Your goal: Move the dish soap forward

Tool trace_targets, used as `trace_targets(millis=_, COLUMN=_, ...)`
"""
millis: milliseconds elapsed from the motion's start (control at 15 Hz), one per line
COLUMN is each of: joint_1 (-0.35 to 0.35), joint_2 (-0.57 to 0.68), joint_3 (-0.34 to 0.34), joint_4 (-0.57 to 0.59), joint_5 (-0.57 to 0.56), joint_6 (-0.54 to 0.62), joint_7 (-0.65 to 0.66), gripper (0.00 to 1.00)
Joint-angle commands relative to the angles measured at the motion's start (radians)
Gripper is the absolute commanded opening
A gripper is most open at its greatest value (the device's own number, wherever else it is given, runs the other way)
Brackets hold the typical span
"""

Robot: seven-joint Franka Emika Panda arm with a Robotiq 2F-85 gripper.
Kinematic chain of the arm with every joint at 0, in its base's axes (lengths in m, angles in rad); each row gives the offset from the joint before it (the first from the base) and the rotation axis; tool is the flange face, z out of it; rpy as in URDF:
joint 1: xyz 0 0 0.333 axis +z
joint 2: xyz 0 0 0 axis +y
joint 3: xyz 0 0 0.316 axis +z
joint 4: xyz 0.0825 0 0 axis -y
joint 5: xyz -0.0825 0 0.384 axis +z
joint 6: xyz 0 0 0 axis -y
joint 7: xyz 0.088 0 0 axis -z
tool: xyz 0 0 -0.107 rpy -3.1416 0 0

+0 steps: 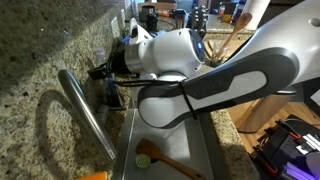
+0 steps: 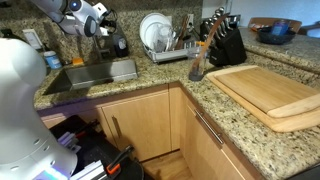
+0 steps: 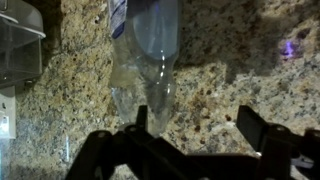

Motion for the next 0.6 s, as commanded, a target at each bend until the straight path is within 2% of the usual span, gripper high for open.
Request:
trace_targets(millis=0, joint_1=-0.002, joint_2=-0.003, joint_3=0.002, joint_4=-0.009, joint_5=0.005, joint_6=-0.005, joint_7=0.004, gripper=0.61)
trace_targets(millis=533, joint_1=0.032, joint_2=-0.021, joint_3=-0.056, joint_4=-0.037, joint_5=0.014, joint_6=-0.027, joint_7=-0.01, gripper=0.04)
